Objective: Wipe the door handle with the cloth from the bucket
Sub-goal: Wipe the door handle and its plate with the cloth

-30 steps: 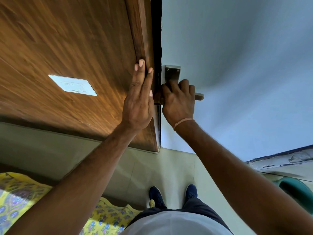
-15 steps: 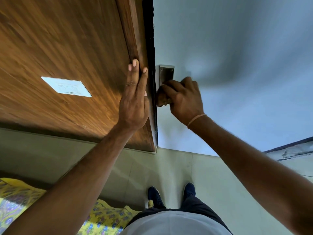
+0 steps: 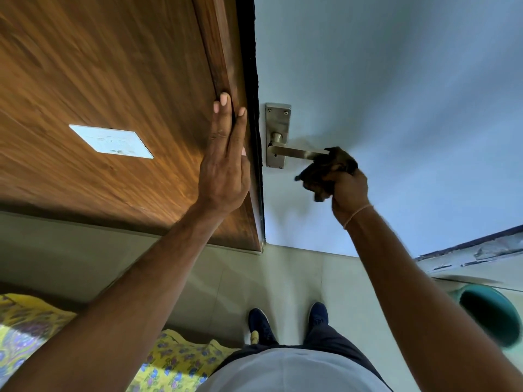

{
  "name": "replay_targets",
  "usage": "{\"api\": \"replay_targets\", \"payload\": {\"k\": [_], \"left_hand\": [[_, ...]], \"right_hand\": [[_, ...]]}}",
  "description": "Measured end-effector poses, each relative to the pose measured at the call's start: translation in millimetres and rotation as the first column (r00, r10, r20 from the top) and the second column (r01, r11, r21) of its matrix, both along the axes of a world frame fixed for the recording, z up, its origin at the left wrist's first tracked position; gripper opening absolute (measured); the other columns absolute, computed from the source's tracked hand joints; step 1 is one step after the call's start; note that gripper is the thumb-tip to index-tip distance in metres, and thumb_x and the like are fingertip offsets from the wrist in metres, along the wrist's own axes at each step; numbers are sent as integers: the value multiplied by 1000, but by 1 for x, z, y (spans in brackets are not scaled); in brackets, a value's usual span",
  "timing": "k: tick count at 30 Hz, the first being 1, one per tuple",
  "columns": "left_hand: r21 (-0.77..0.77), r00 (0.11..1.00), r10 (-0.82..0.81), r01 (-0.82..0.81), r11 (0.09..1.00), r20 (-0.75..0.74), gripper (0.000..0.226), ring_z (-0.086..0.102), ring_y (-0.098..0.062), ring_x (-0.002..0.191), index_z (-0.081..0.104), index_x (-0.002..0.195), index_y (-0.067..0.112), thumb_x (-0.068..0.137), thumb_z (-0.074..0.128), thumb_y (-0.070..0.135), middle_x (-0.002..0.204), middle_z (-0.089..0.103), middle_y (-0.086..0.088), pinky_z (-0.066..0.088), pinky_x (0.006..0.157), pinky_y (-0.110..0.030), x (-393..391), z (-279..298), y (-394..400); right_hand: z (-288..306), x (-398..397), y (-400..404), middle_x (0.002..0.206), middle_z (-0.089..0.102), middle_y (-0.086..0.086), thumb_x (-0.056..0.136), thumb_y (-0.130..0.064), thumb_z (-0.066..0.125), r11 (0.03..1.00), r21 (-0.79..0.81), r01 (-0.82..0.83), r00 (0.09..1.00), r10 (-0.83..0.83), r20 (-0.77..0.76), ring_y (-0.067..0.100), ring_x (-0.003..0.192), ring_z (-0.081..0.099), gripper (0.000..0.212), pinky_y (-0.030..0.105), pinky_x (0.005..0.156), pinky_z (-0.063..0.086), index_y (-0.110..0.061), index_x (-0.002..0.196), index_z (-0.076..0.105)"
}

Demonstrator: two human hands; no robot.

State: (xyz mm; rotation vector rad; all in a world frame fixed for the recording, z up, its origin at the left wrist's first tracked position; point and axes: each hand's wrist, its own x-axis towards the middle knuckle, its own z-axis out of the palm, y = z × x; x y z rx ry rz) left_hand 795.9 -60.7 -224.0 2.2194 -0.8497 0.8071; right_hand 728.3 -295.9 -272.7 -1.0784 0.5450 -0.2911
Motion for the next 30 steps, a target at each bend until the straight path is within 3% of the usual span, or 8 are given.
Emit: {"api": "replay_targets", "payload": {"k": [3,5,7,11,17,24,28,30], "left_hand": [[4,1000,4,-4,1000,-4,56,23,-51,165,37,162,-11,107,45,-12,172,26,-38,30,136,-59,0,0,0],[8,1000,4,-5,1000,3,57,23,-51,165,37,162,-11,106,46,-15,172,26,-38,29,137,-57,1,0,0],[14,1000,0,0,1000,1,59,22,-51,165,37,162,-11,104,47,-17,172,26,-38,29,137,-57,1,1,2],[30,1000,-8,8,1000,4,58,23,-52,165,38,162,-12,104,46,-17,171,27,-39,34,133,-62,1,2,3],[27,1000,3,-3,1000,5,58,24,-53,164,39,161,-12,104,48,-17,171,28,-40,34,133,-61,3,0,3],[32,1000,12,-12,999,4,59,22,-53,165,38,162,-11,104,48,-16,171,26,-40,27,139,-54,4,-2,1],[15,1000,17,-17,1000,9,55,24,-55,163,39,161,-11,106,47,-14,170,27,-41,25,139,-52,3,-2,-2],[6,1000,16,-16,1000,8,55,23,-55,163,39,161,-12,107,48,-13,170,27,-41,27,138,-56,2,-2,-4]], "right_hand": [[-8,4,27,116,64,36,83,14,50,954,294,-51,999,47,21,46,90,71,49,53,78,59,16,132,58],[-9,15,45,125,63,31,92,17,43,897,439,-52,999,52,13,47,108,68,46,64,102,53,9,135,58],[-6,27,62,136,59,29,95,19,39,839,544,-27,999,38,-9,46,124,60,53,61,116,44,7,144,53],[4,42,80,143,61,25,97,20,35,744,668,14,998,30,-54,43,138,56,50,46,100,56,2,136,61],[7,32,71,123,68,22,99,20,24,652,754,-86,986,-51,157,47,144,47,68,54,127,32,-6,88,86],[6,36,69,125,68,25,98,18,27,701,712,-49,994,-32,101,46,136,54,57,57,125,34,-2,104,80],[14,22,47,126,66,26,99,15,39,764,619,180,976,-215,-18,41,108,68,44,56,103,53,-1,134,59],[17,17,43,117,71,25,93,11,56,855,386,345,936,-341,-81,39,100,74,36,55,96,61,1,127,63]]}}
